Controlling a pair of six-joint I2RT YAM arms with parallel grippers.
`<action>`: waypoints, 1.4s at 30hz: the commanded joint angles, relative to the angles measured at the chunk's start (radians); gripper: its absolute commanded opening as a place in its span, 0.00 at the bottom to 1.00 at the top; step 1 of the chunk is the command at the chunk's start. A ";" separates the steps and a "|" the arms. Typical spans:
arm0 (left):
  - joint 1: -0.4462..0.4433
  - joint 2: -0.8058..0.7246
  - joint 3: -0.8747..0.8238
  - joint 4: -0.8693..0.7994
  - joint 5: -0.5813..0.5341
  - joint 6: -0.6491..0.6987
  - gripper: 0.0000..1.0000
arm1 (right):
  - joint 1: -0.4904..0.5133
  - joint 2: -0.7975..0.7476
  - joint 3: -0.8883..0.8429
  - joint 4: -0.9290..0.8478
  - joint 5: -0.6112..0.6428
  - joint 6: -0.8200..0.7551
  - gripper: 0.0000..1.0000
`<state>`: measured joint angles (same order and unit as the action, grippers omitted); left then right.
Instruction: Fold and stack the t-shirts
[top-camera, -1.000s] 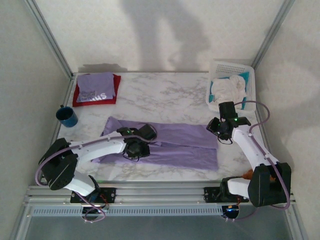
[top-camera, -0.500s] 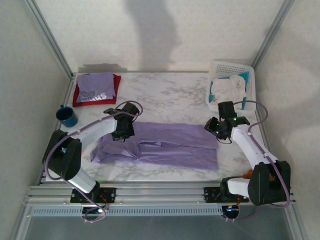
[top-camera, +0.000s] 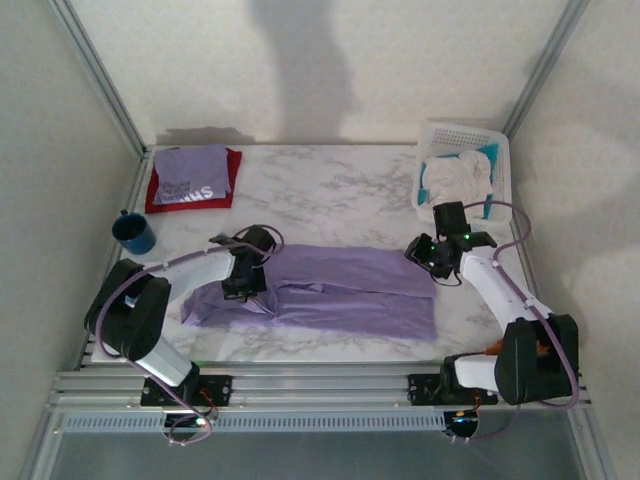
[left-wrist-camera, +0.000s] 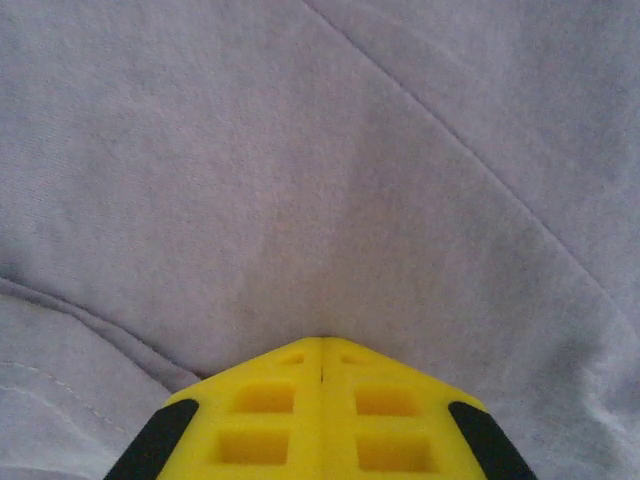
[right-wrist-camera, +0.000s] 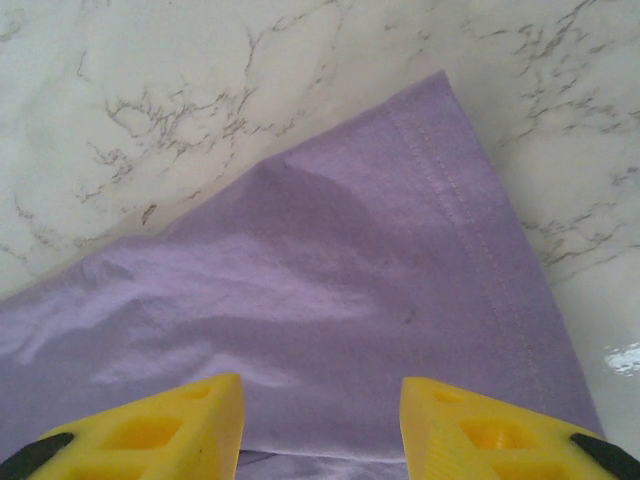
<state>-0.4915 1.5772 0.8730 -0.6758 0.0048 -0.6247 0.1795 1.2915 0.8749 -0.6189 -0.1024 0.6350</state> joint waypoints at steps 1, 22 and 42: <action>-0.015 -0.027 0.007 0.038 -0.003 -0.009 0.00 | 0.010 -0.001 0.016 0.005 -0.015 -0.021 0.46; -0.058 -0.155 -0.056 -0.117 0.005 -0.069 0.00 | 0.011 0.036 0.016 0.031 -0.047 -0.037 0.46; -0.156 -0.266 0.028 -0.311 -0.062 -0.218 0.00 | 0.025 0.091 0.077 0.022 -0.046 -0.049 0.46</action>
<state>-0.6621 1.2865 0.8131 -0.9035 0.0429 -0.8486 0.1955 1.3731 0.9188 -0.5873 -0.1360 0.5941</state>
